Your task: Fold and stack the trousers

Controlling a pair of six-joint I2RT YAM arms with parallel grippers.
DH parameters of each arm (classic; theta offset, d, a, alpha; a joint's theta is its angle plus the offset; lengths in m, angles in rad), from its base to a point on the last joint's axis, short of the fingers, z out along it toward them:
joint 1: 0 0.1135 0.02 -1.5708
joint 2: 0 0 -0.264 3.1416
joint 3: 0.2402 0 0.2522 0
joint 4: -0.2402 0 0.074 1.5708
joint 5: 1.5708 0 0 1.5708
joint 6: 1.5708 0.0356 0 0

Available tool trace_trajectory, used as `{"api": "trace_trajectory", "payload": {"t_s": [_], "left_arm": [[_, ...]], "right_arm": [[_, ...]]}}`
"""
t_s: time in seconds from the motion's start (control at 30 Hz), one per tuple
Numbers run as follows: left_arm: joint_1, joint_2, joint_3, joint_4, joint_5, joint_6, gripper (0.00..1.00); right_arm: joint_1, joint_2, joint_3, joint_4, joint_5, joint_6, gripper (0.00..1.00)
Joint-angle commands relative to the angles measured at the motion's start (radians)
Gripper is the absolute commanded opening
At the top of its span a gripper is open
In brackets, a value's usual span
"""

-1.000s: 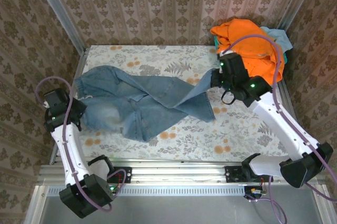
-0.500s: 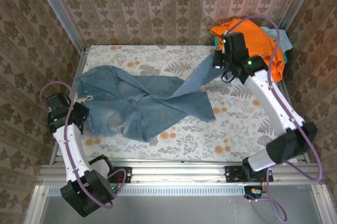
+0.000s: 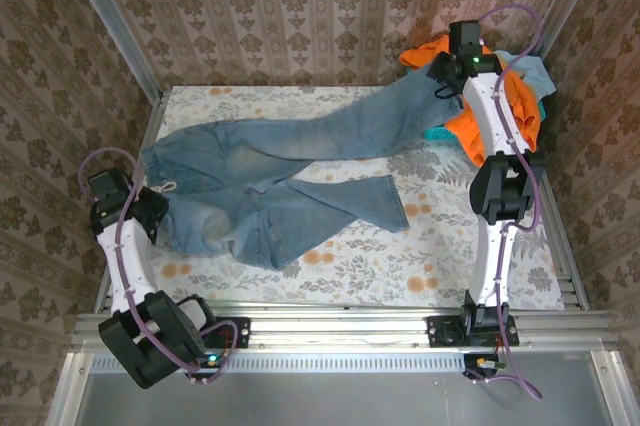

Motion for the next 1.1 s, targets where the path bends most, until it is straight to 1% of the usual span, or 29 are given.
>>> {"api": "trace_trajectory", "payload": {"t_s": [0.0,0.1,0.2,0.23,0.3,0.33,0.37,0.4,0.43,0.53,0.67,0.77,0.83,0.93,1.0,1.03,1.07], "left_arm": [[0.001,0.003,0.037,0.029,0.027,-0.023,0.02],[0.001,-0.015,0.025,0.030,0.037,-0.031,0.01],[0.002,-0.041,0.020,0.013,0.038,-0.025,0.07],[0.005,-0.054,0.019,0.003,0.036,-0.024,0.12],[0.012,-0.076,0.017,-0.010,0.041,-0.024,0.17],[0.018,-0.089,0.018,-0.019,0.043,-0.021,0.27],[0.022,-0.098,0.022,-0.028,0.048,-0.016,0.43],[0.024,-0.103,0.028,-0.038,0.051,-0.011,0.53],[0.025,-0.106,0.034,-0.047,0.058,-0.005,0.56],[0.029,-0.119,0.051,-0.066,0.092,0.004,0.56],[0.029,-0.158,0.035,-0.068,0.127,-0.005,0.56],[0.027,-0.185,-0.005,-0.058,0.153,-0.019,0.56],[0.022,-0.194,-0.024,-0.056,0.157,-0.016,0.53],[0.021,-0.192,-0.042,-0.057,0.158,-0.008,0.45],[0.021,-0.191,-0.038,-0.056,0.163,-0.005,0.36],[0.020,-0.190,-0.034,-0.054,0.163,-0.004,0.33],[0.021,-0.191,-0.029,-0.054,0.161,-0.004,0.29]], "right_arm": [[0.027,-0.041,0.006,-0.061,0.024,0.009,0.65],[0.081,-0.183,-0.187,0.013,0.046,-0.029,0.65],[0.177,-0.377,-0.460,0.117,0.062,-0.056,0.68],[0.213,-0.427,-0.542,0.134,0.078,-0.058,0.69],[0.274,-0.531,-0.708,0.174,0.076,-0.047,0.72],[0.295,-0.567,-0.784,0.196,0.063,-0.043,0.74],[0.313,-0.596,-0.838,0.194,0.057,-0.045,0.75],[0.329,-0.611,-0.871,0.184,0.060,-0.049,0.76],[0.341,-0.627,-0.911,0.172,0.056,-0.058,0.77],[0.343,-0.662,-1.040,0.142,0.015,-0.061,0.78],[0.339,-0.721,-1.240,0.160,-0.087,-0.020,0.78],[0.336,-0.745,-1.340,0.192,-0.173,0.010,0.77],[0.335,-0.744,-1.384,0.208,-0.195,0.022,0.77],[0.327,-0.722,-1.434,0.267,-0.284,0.041,0.73],[0.322,-0.702,-1.448,0.297,-0.346,0.054,0.67],[0.318,-0.696,-1.455,0.313,-0.369,0.058,0.62],[0.315,-0.688,-1.455,0.323,-0.380,0.060,0.54]]}}
